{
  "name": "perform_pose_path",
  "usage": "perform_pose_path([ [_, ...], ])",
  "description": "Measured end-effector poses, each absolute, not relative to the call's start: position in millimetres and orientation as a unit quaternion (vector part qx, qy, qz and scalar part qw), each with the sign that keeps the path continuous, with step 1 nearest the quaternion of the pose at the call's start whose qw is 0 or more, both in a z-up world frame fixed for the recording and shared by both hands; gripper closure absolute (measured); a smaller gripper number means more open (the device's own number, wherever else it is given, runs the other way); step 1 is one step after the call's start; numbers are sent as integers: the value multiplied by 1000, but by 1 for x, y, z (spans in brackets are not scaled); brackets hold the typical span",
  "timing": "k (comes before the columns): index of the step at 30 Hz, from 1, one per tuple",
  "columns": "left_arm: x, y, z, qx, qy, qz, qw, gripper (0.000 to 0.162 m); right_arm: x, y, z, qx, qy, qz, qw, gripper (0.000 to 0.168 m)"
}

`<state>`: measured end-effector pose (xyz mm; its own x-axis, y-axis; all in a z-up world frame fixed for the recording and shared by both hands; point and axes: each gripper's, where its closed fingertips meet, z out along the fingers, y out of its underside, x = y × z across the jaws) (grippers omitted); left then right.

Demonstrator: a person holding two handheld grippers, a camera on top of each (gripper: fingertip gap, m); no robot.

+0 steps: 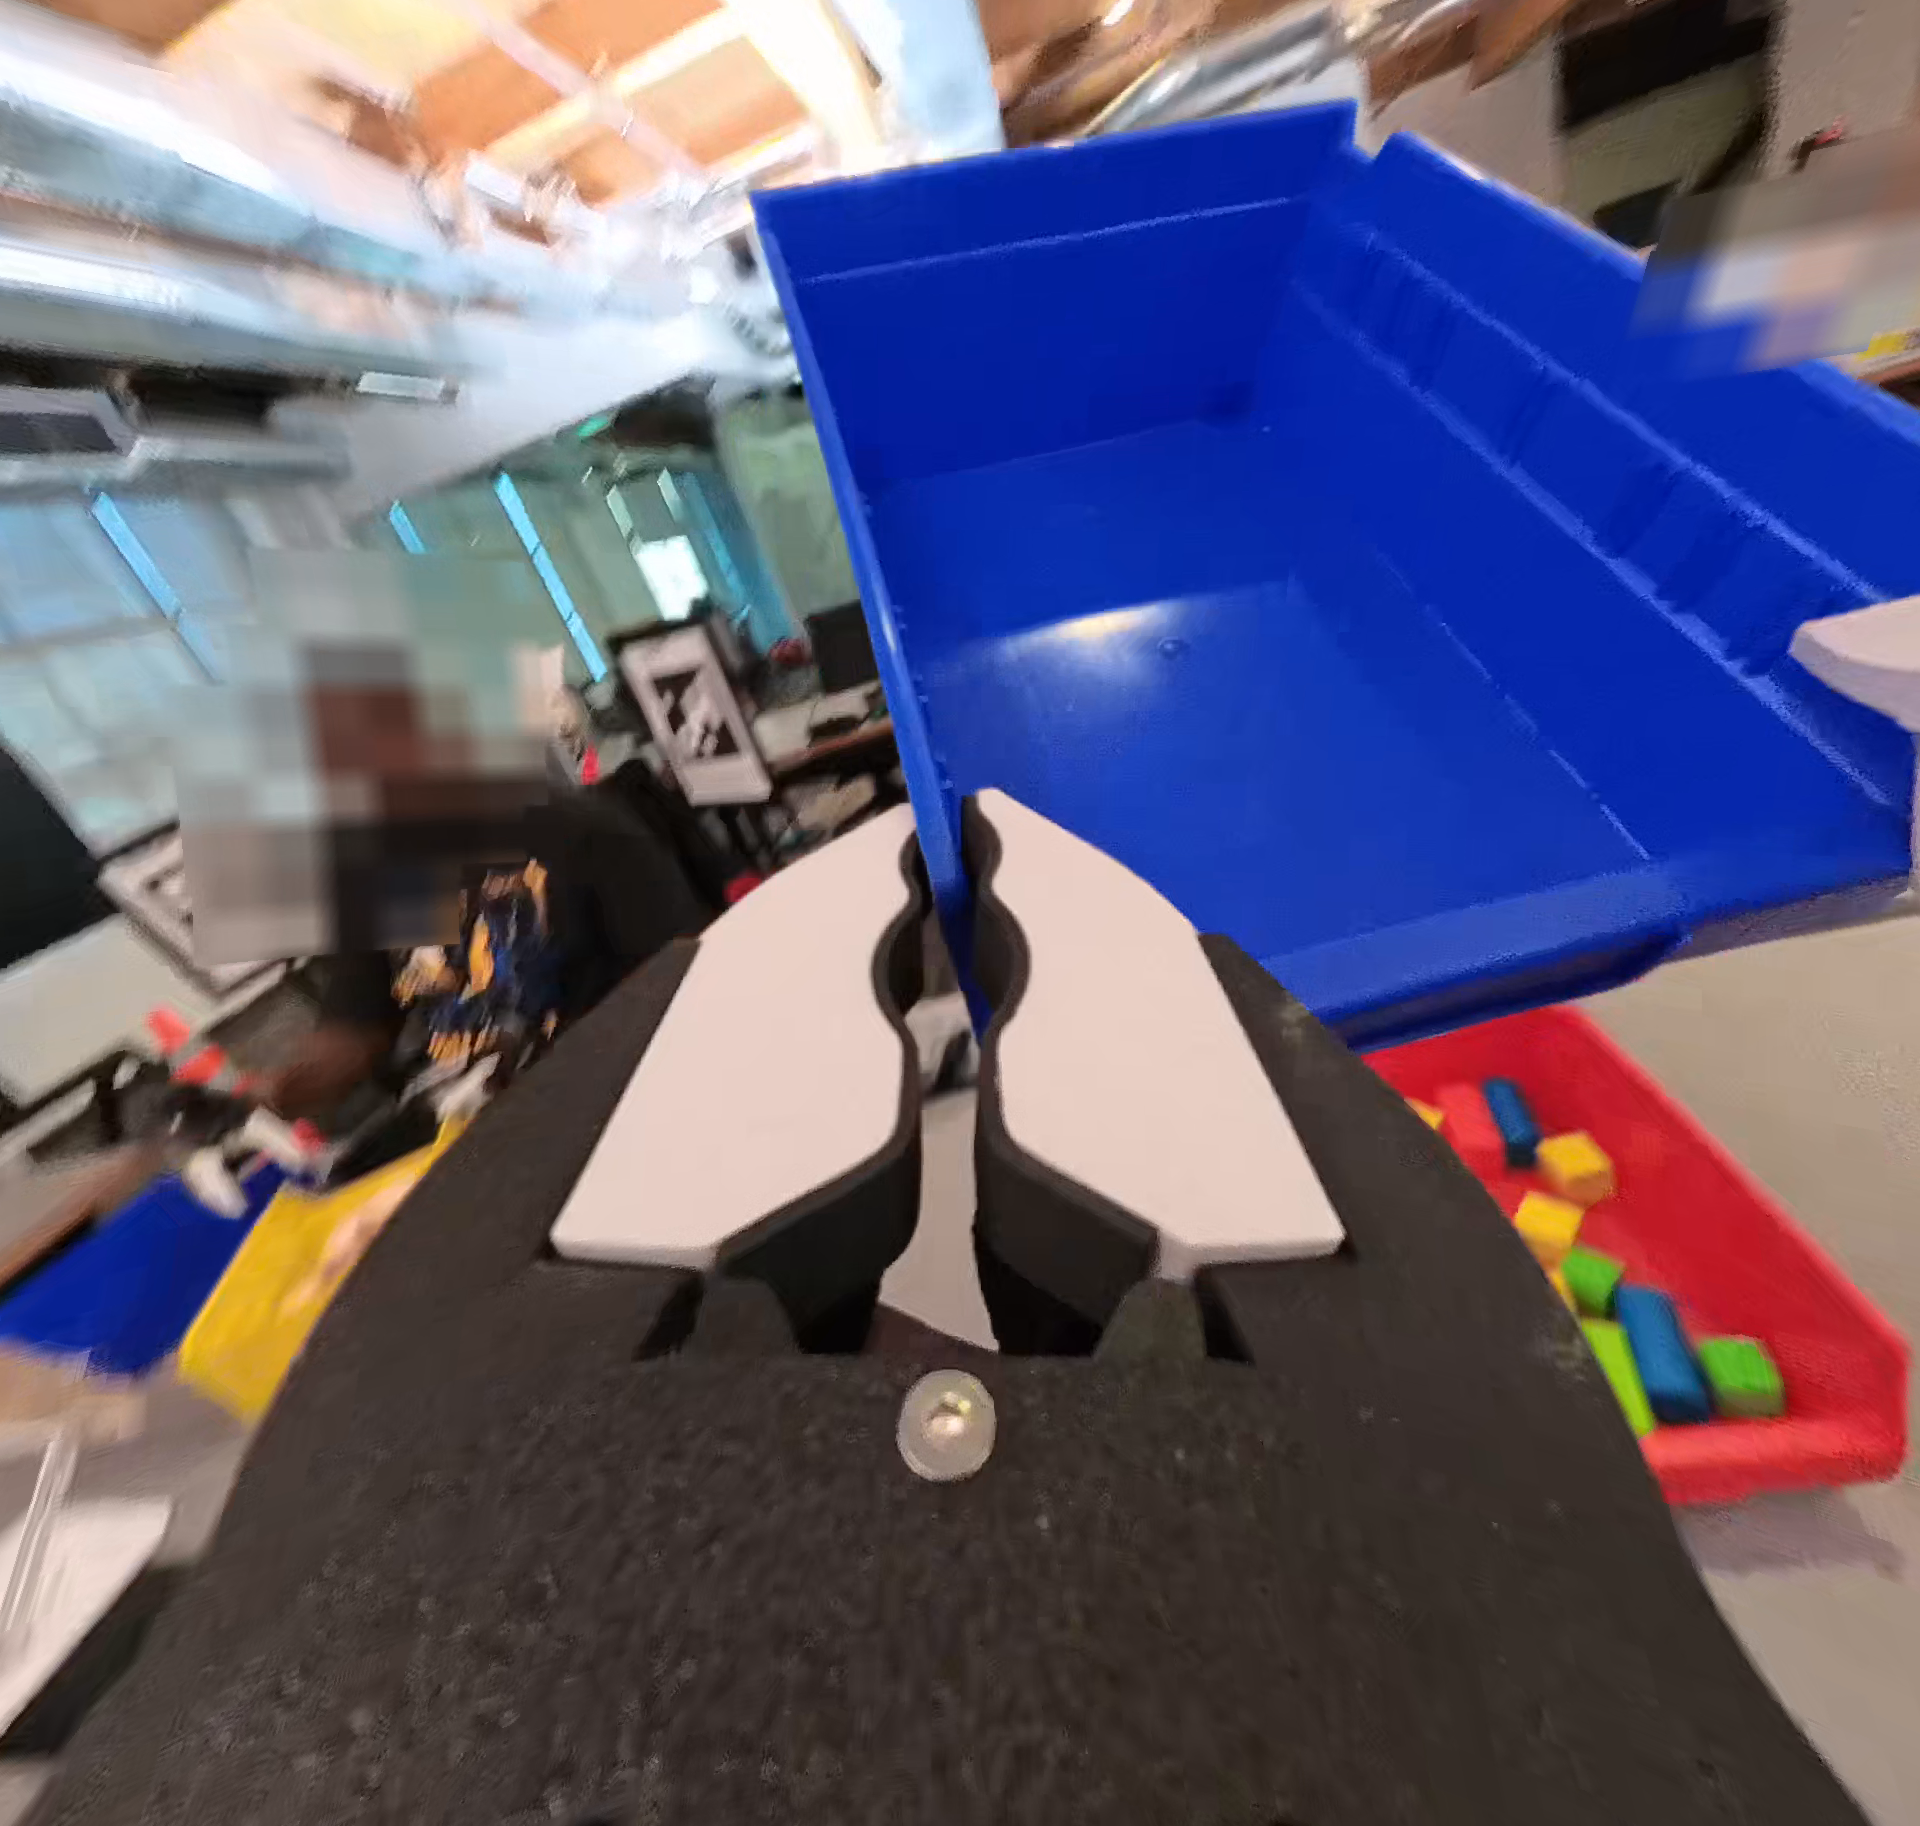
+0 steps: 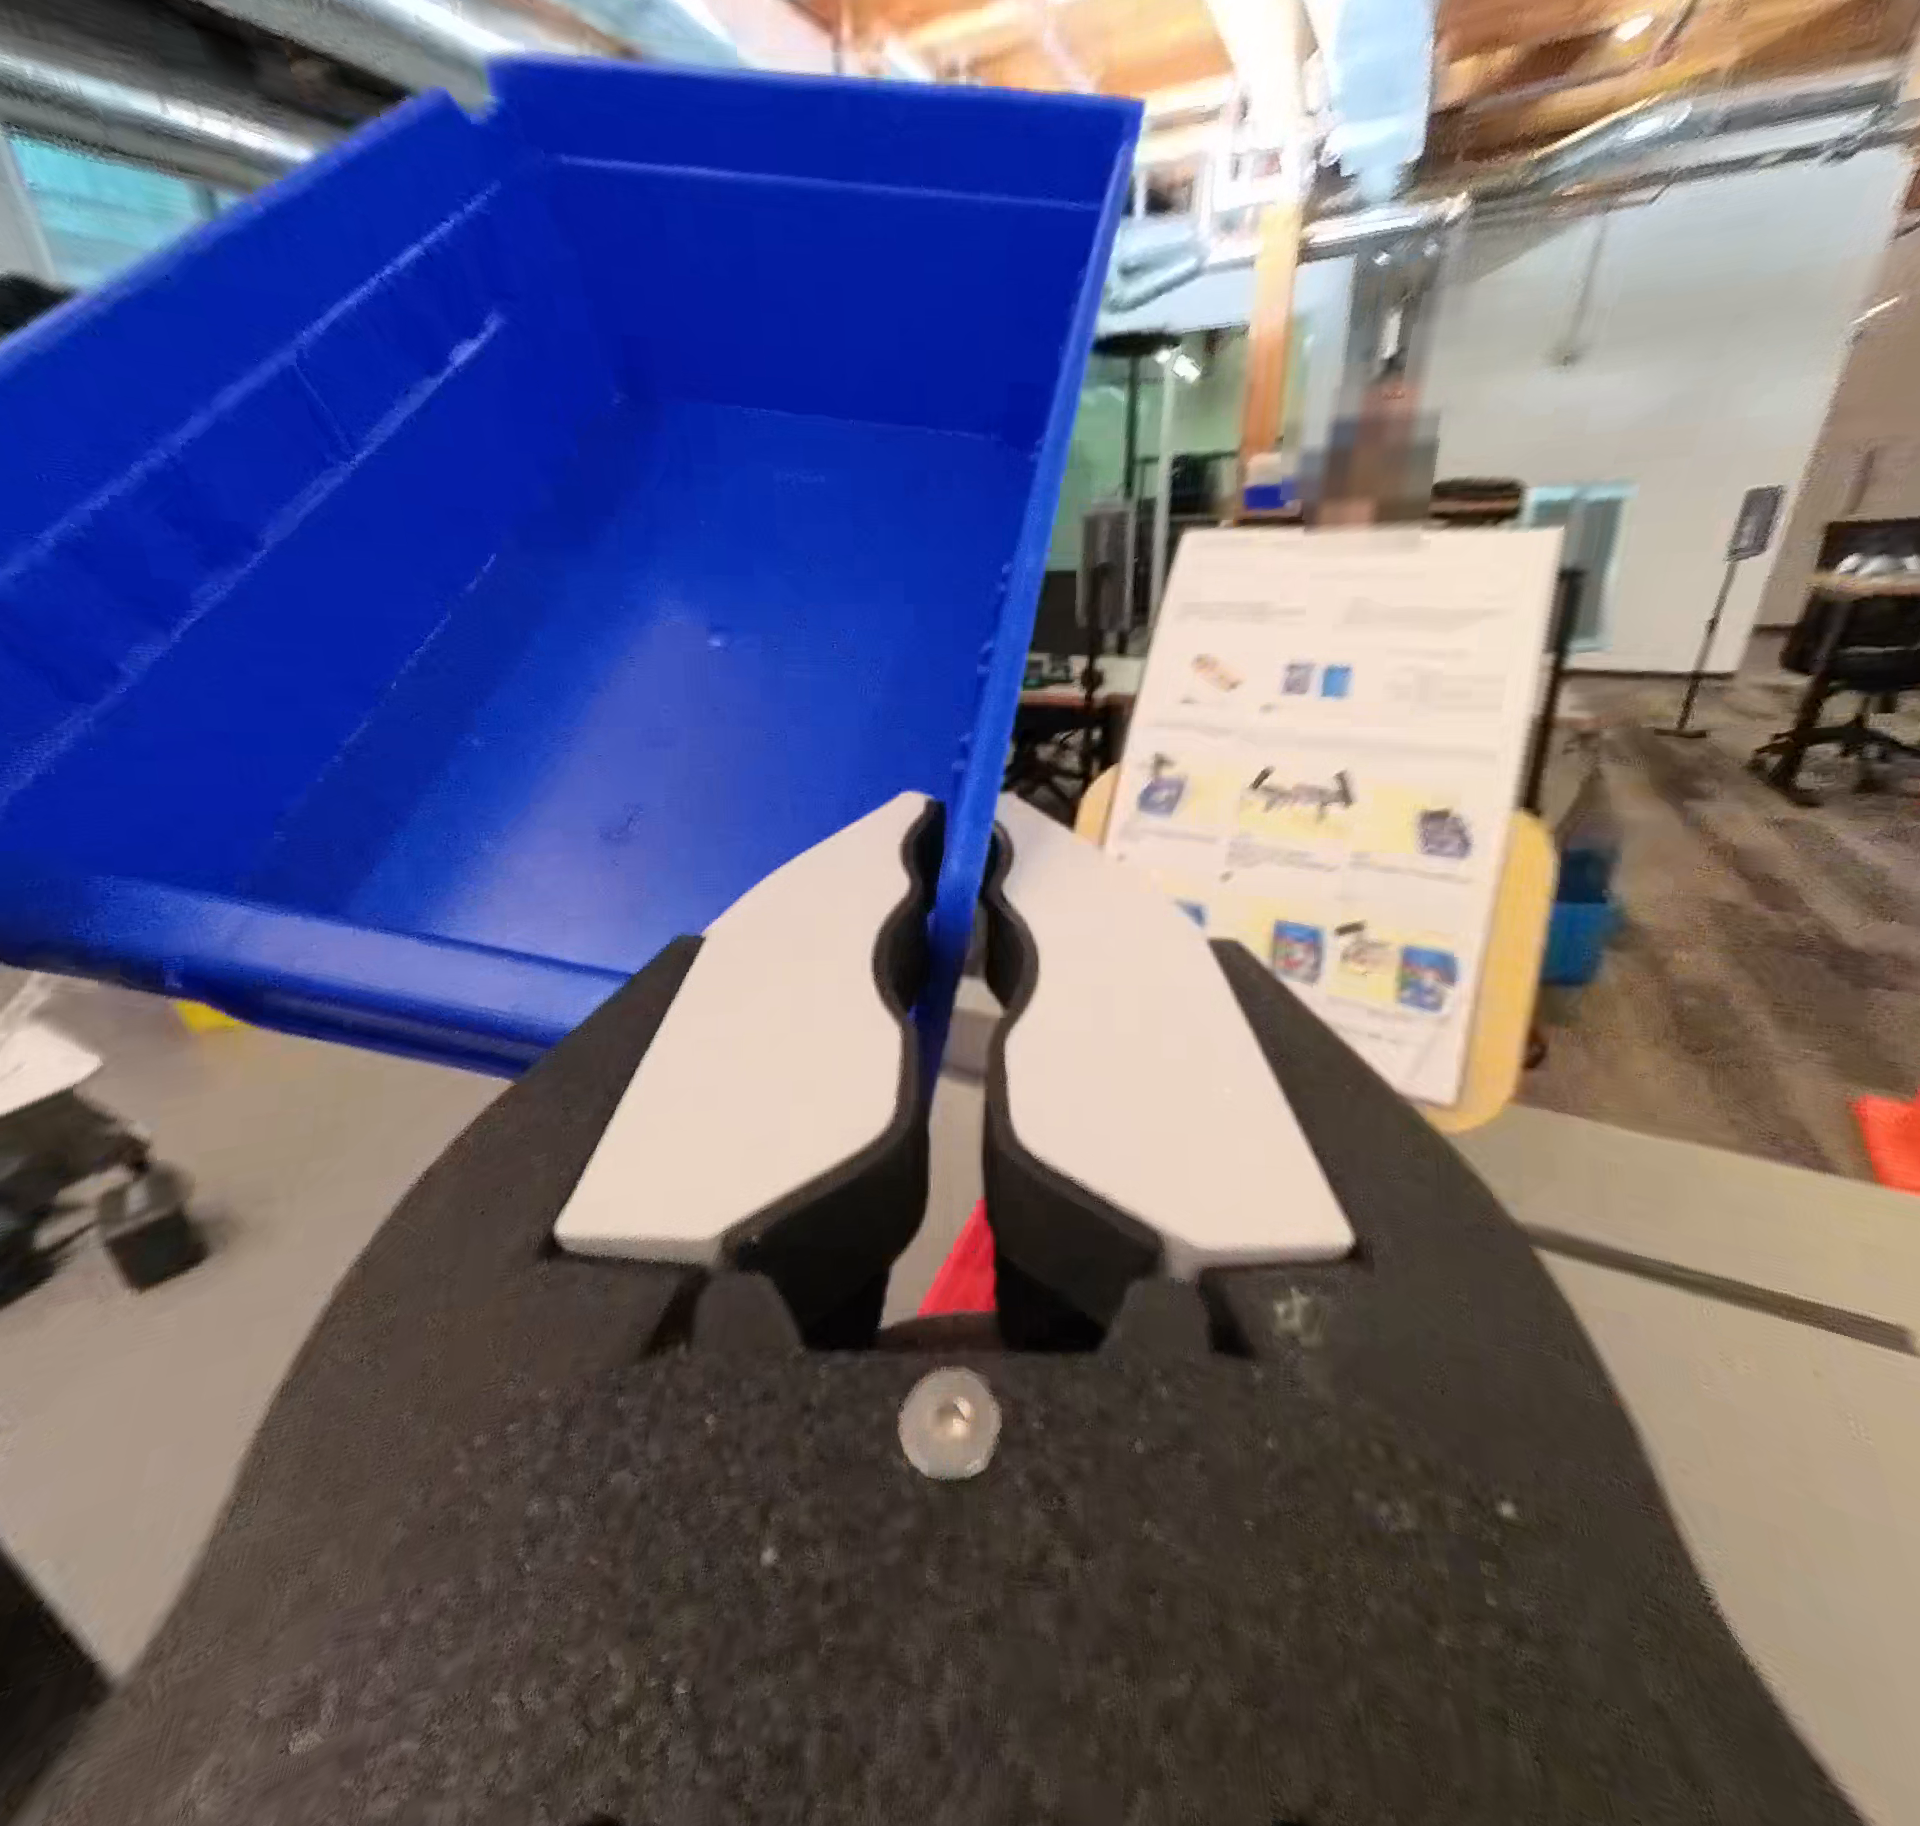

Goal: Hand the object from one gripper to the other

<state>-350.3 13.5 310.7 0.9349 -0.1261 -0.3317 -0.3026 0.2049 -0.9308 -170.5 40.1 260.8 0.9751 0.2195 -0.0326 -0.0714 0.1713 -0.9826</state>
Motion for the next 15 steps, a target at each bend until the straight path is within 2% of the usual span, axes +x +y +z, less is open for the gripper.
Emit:
perform_pose_path([
  [4, -244, 23, 380, -602, 250, -6, 758, 158, -64, 8, 337, -617, -1, 14, 787, 162],
  [7, -164, 27, 379, -593, 278, -74, 752, 158, 15, -13, 357, -636, 26, -51, 769, 163],
  [9, -112, 32, 352, -592, 283, -122, 745, 157, 65, -23, 352, -644, 42, -97, 758, 163],
  [11, -64, 39, 308, -603, 275, -172, 729, 157, 110, -29, 323, -654, 49, -139, 742, 163],
  [15, 14, 53, 180, -657, 258, -241, 666, 158, 184, -25, 205, -707, 65, -145, 689, 163],
])
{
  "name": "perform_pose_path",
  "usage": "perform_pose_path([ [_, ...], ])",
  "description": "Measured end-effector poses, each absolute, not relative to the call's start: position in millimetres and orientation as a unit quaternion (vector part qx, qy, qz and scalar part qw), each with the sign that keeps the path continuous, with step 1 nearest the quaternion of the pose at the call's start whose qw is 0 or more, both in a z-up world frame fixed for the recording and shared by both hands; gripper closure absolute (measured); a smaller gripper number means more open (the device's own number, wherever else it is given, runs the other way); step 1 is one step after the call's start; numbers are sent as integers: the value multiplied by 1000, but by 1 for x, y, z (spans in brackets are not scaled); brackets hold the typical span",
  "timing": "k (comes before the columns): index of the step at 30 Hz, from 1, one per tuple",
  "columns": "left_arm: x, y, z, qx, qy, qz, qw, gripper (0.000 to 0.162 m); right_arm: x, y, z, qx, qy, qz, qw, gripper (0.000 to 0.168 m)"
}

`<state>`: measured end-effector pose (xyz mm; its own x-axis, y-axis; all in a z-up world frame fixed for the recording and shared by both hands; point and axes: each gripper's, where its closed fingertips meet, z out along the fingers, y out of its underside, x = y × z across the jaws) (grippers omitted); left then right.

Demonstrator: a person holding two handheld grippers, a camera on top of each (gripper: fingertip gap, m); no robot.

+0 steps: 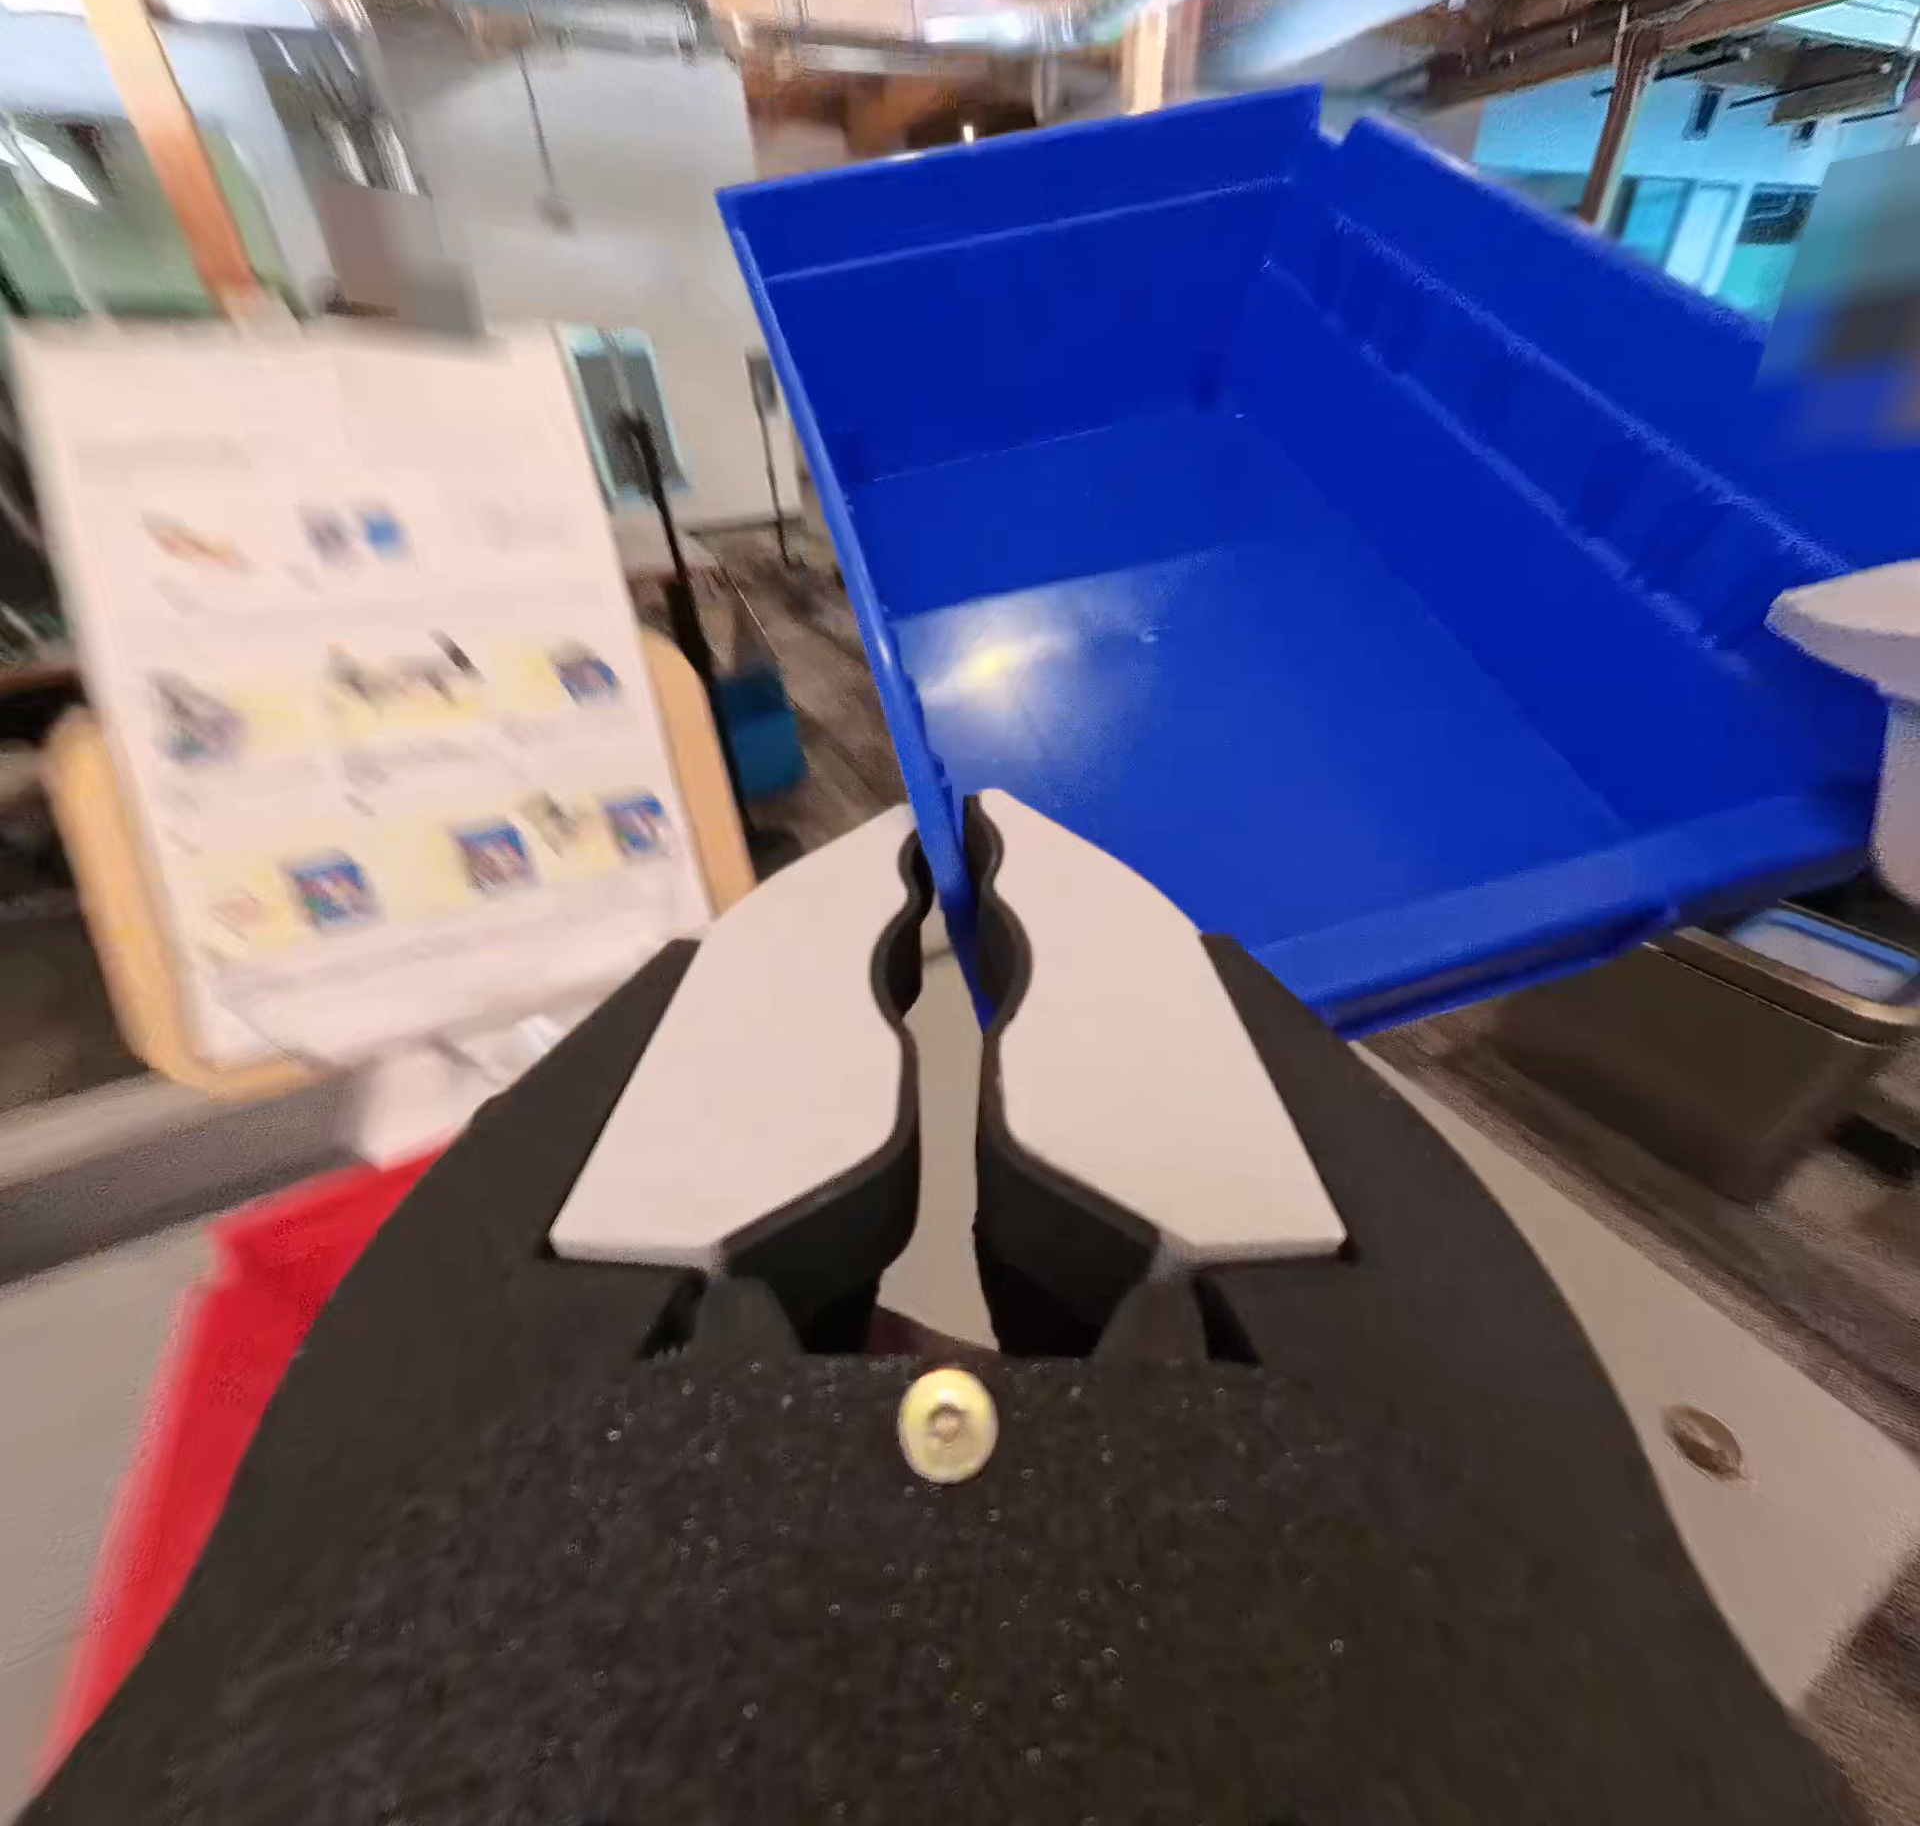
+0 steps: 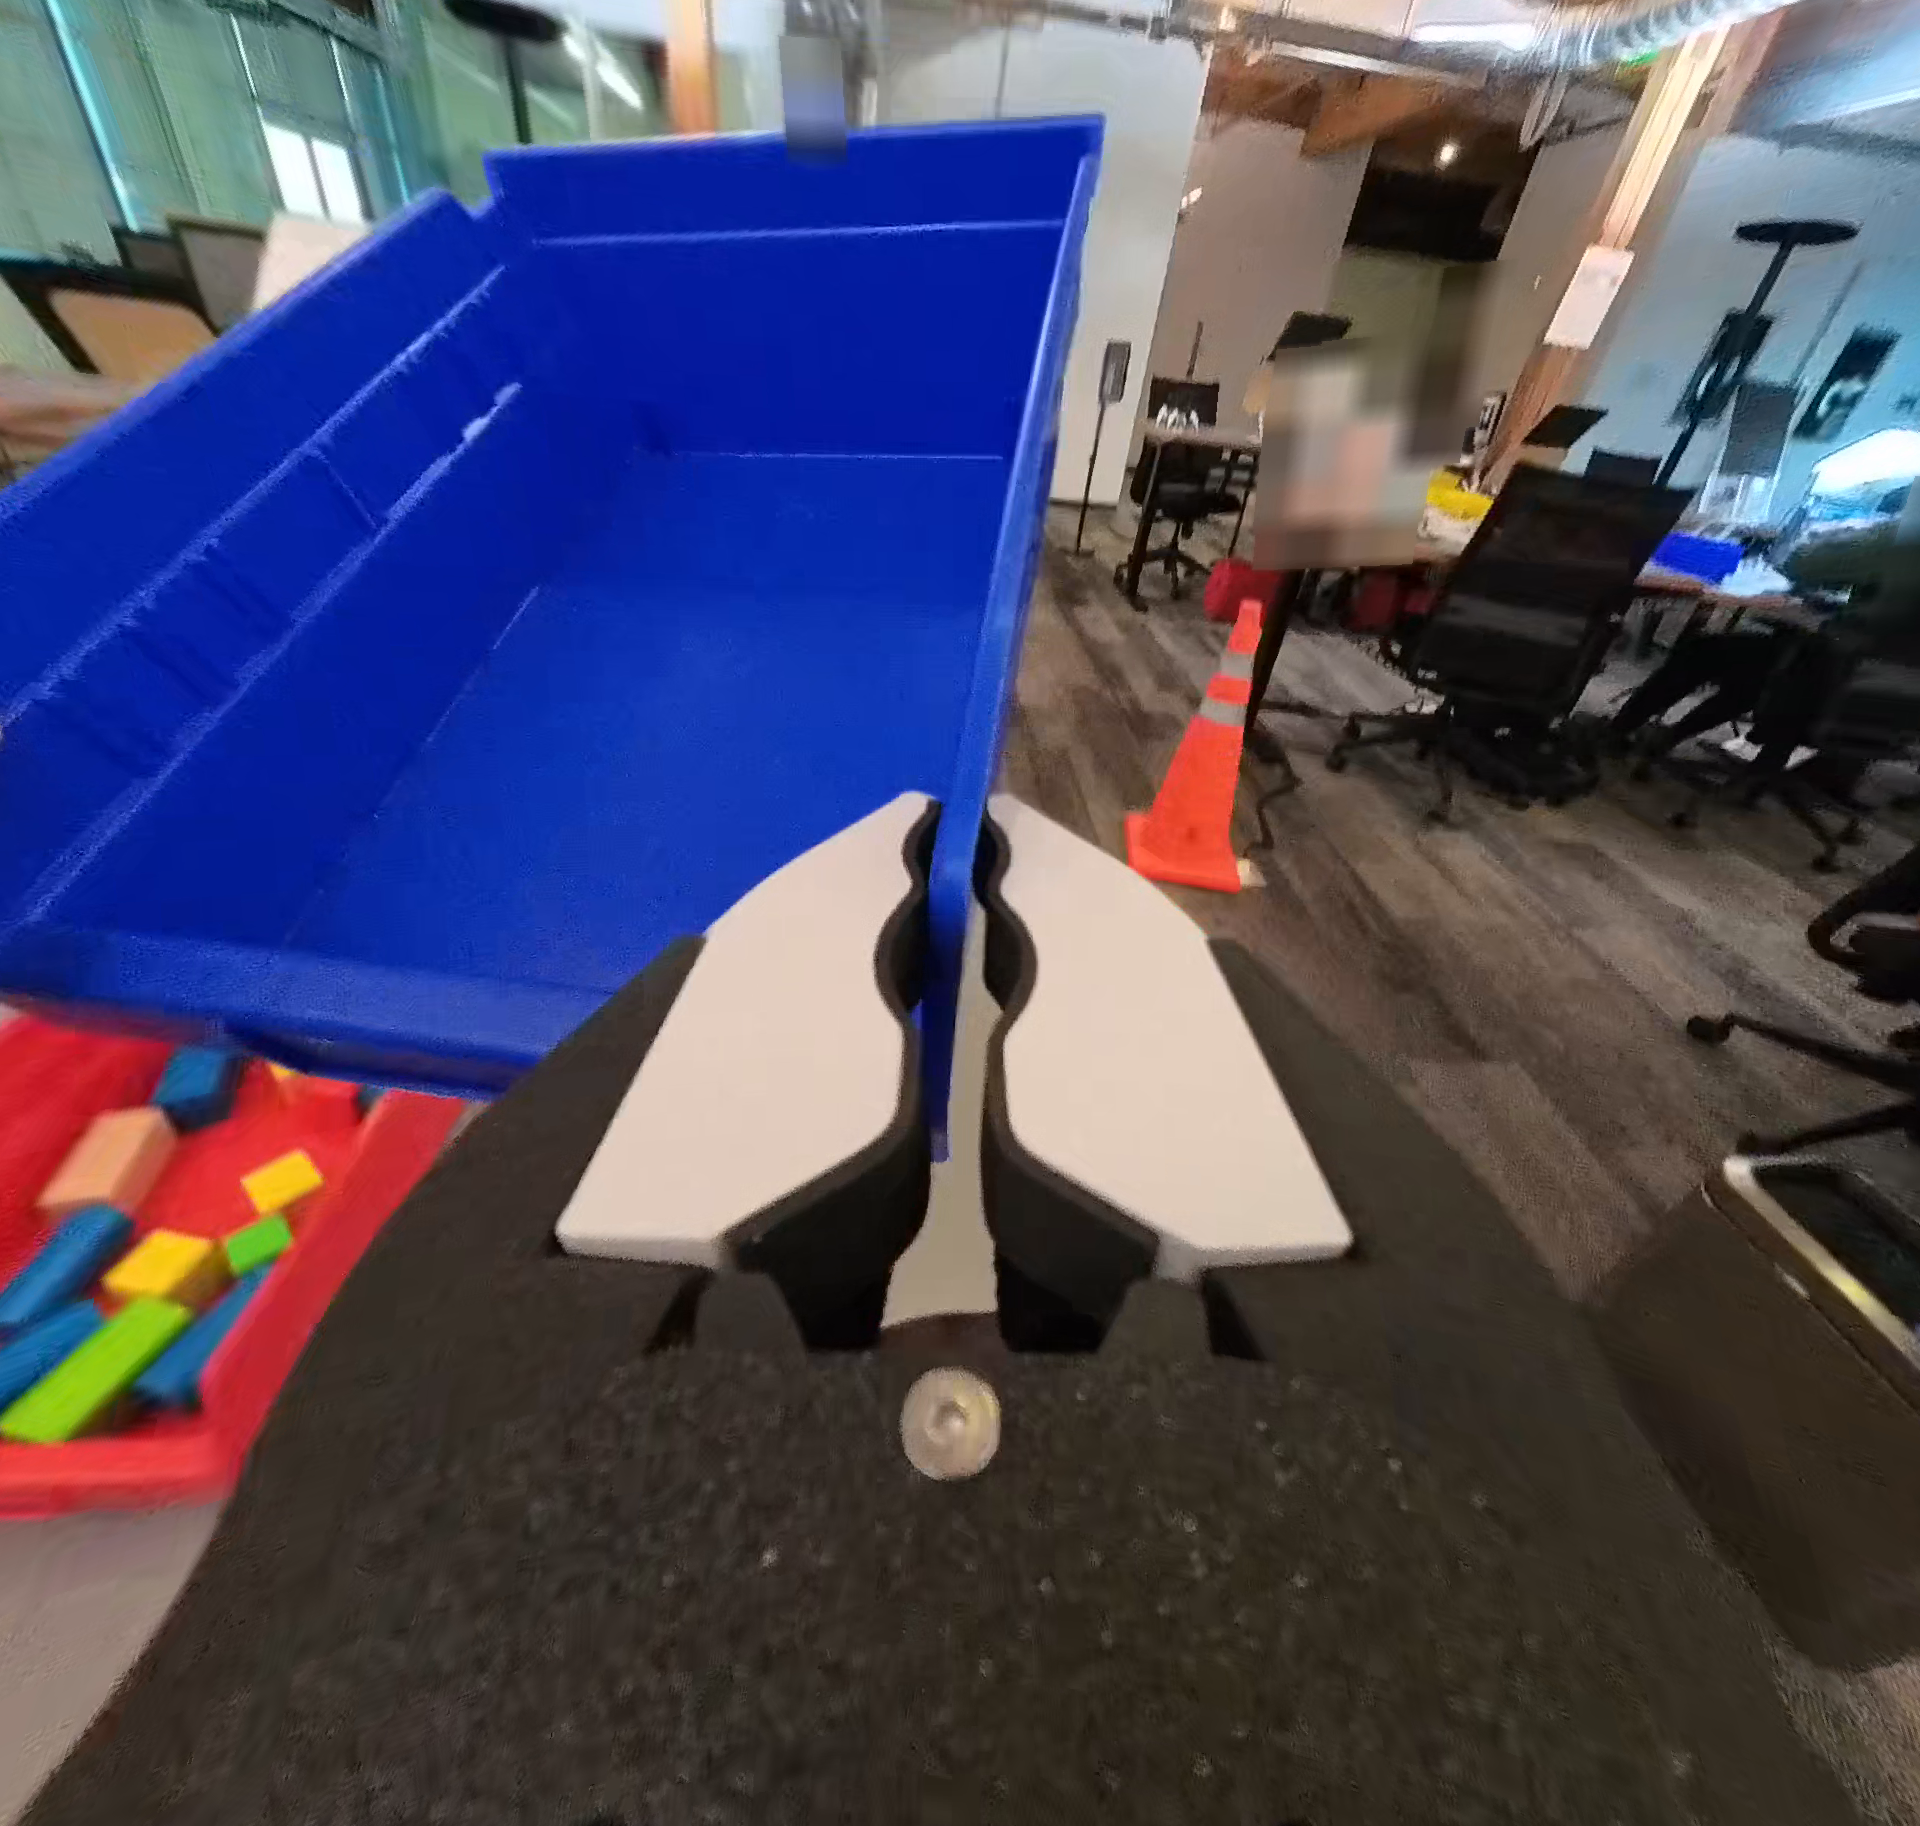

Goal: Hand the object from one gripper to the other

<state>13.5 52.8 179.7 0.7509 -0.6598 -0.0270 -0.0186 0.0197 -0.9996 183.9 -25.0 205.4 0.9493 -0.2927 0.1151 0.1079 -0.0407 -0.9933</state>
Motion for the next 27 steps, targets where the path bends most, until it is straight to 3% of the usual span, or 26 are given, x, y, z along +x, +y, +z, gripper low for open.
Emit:
perform_pose_path([
  [6, 66, 66, 15, -730, 283, -216, 584, 156, 247, 6, 11, -802, 105, -55, 586, 164],
  [15, 85, 78, -108, -783, 279, -208, 516, 155, 268, 31, -119, -846, 108, -23, 522, 164],
  [20, 98, 63, -116, -765, 317, -235, 509, 148, 284, 29, -131, -824, 136, -26, 549, 164],
  [22, 87, 51, -98, -753, 319, -297, 492, 132, 294, 20, -120, -820, 146, -61, 550, 149],
  [23, 71, 50, -78, -739, 311, -317, 507, 126, 300, 12, -103, -807, 153, -90, 564, 138],
  [27, -30, 61, 8, -691, 249, -355, 579, 123, 265, -11, 0, -732, 99, -107, 666, 126],
])
